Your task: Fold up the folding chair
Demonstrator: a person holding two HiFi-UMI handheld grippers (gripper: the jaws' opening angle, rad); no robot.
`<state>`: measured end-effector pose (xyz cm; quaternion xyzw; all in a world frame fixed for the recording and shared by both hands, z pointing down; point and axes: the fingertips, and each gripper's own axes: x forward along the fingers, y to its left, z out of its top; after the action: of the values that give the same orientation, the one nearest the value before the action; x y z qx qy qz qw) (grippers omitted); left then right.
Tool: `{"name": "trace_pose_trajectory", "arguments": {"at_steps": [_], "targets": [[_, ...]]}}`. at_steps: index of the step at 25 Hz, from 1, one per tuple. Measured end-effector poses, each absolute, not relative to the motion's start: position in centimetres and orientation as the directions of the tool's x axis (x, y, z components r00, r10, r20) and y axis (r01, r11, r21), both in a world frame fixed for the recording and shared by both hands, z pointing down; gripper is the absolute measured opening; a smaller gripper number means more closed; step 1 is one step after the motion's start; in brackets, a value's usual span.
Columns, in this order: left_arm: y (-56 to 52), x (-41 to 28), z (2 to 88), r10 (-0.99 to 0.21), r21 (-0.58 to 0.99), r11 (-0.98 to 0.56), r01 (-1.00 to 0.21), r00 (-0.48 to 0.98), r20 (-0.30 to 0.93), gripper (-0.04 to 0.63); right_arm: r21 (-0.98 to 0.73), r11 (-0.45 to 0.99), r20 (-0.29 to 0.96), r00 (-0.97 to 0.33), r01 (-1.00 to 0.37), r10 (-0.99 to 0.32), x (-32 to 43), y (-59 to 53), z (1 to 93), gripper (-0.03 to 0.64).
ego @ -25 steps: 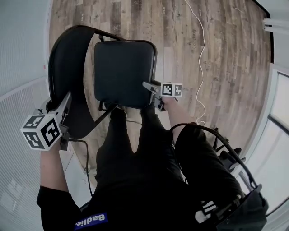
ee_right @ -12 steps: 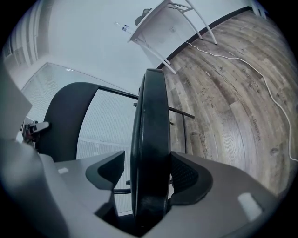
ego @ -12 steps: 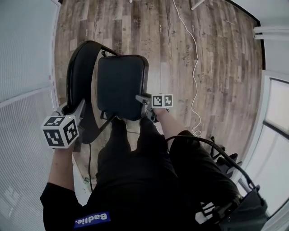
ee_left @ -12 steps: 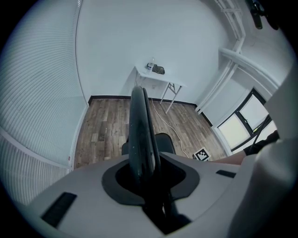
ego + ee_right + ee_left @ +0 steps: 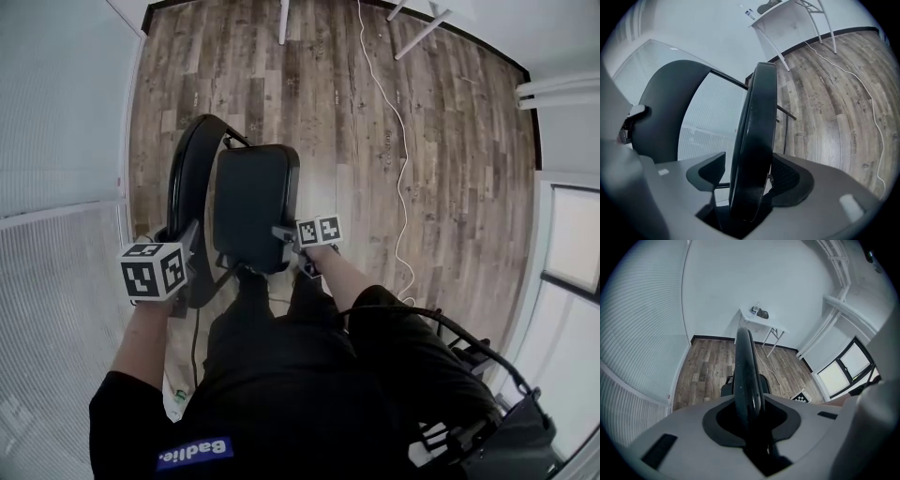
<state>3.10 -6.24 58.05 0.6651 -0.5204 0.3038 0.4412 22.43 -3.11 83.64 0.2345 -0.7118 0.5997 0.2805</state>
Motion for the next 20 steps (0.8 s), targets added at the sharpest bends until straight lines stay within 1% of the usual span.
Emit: {"name": "trace_pose_trajectory", "arguments": {"at_steps": [2,5,10,14,20], "targets": [[-6.3,3.0,57.7,-0.425,0.265,-0.069,-0.962,0.268,0.865,0.086,-0.717,0.177,0.686,-0.728,-0.674,0.006,21.5,-3.1,82.9,0.293],[-6.0,2.9,57.1,-0.422,0.26,-0.066,-0.963,0.263,0.868,0.086,-0.706,0.201,0.696,-0.718,-0.679,0.015,19.5,-2.9,81.5,0.272],[-5.9,2.6,55.8,-0.433,0.281,-0.056,-0.958,0.277,0.858,0.086,-0.678,0.296,0.716,-0.696,-0.673,0.06,14.6,-2.5,78.6,0.238],[-5.8,2.6,54.5,-0.438,0.268,-0.052,-0.962,0.263,0.859,0.086,-0.679,0.357,0.707,-0.703,-0.642,0.081,11.3,-2.0,76.4,0.238],[-5.6,1.7,53.9,-0.447,0.247,-0.05,-0.968,0.243,0.861,0.086,-0.701,0.377,0.677,-0.731,-0.606,0.084,6.8,-1.9,75.1,0.239]]}}
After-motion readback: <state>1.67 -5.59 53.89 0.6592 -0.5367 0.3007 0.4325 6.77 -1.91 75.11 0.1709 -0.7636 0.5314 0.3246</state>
